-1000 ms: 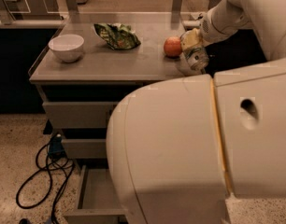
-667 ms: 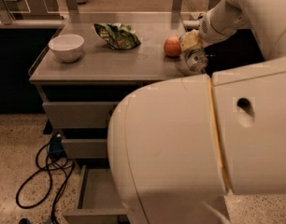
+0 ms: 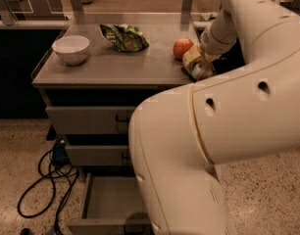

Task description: Pick 7up can from bottom drawer and place on counter

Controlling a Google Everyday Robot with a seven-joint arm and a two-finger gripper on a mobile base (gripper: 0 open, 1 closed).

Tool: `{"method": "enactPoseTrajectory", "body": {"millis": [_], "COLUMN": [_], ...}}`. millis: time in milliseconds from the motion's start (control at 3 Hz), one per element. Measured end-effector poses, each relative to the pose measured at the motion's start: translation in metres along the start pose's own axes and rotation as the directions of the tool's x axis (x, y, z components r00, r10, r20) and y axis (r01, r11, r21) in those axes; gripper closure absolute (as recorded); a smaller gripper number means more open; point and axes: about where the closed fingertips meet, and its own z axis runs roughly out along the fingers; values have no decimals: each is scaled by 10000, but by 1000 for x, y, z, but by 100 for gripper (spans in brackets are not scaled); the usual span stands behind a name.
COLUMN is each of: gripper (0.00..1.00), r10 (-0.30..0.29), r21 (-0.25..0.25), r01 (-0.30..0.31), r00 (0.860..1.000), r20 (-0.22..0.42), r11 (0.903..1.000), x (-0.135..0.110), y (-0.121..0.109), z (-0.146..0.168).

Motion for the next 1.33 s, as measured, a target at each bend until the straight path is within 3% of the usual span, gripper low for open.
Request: {"method": "enactPoseTrajectory", "body": {"millis": [333,667,1333], "gripper": [100,81,35], "r10": [-1,-1,-1], "r21": [-54,-54,-54], "r01": [-1,-1,-1], "r00": [9996,9996,9996], "r20": [-288,-288,-289], "r11": [10000,10000,10000], "x": [0,-1,-1], "y": [2,2,2], "z": [3,2,2]}}
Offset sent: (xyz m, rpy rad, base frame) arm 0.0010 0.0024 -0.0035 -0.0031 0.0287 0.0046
